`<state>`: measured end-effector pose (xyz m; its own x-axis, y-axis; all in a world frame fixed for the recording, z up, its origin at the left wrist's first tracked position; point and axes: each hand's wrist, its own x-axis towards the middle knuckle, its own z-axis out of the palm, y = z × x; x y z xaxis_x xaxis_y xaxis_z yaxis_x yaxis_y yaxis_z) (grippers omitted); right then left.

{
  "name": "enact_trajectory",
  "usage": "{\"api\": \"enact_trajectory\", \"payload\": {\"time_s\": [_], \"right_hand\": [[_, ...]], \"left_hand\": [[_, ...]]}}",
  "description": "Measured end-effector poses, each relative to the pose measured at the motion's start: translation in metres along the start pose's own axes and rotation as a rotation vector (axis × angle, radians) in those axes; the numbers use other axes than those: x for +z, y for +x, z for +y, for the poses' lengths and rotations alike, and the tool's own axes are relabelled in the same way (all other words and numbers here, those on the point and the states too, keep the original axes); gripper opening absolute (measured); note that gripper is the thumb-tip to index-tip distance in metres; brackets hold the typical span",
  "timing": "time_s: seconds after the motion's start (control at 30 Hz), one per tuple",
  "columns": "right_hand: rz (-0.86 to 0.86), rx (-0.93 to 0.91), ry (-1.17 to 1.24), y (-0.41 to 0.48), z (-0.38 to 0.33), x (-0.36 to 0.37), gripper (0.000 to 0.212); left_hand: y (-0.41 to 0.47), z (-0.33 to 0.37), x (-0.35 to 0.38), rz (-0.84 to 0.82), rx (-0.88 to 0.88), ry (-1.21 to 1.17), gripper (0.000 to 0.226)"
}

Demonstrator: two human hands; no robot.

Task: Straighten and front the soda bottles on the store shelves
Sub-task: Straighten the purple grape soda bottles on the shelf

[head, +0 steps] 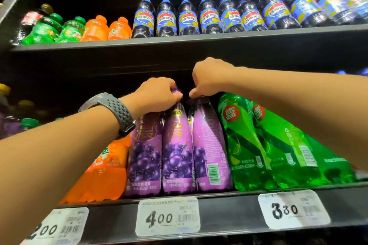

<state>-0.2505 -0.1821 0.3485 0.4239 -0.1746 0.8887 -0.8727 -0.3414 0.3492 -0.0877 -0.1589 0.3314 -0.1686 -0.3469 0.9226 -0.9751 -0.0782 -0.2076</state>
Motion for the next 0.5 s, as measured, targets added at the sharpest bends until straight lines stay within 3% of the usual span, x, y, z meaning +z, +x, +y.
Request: {"api": "enact_trajectory", "payload": {"time_s": [0.17,0.27,0.5], "right_hand": [[-0.180,-0.094,0.133,-0.001,0.013,-0.011,0.026],[-0.253,-0.113,0.272,-0.006,0.021,-0.014,0.021],[-0.027,0.048,0.178,-0.009,0.039,-0.011,0.028]], "left_hand": [[-0.002,0.018,-0.009,0.185,0.078,-0.162,0.029],[0.001,0.028,-0.015,0.128,0.059,-0.169,0.030],[0.014,0.044,-0.002,-0.101,0.114,-0.115,0.041]]}}
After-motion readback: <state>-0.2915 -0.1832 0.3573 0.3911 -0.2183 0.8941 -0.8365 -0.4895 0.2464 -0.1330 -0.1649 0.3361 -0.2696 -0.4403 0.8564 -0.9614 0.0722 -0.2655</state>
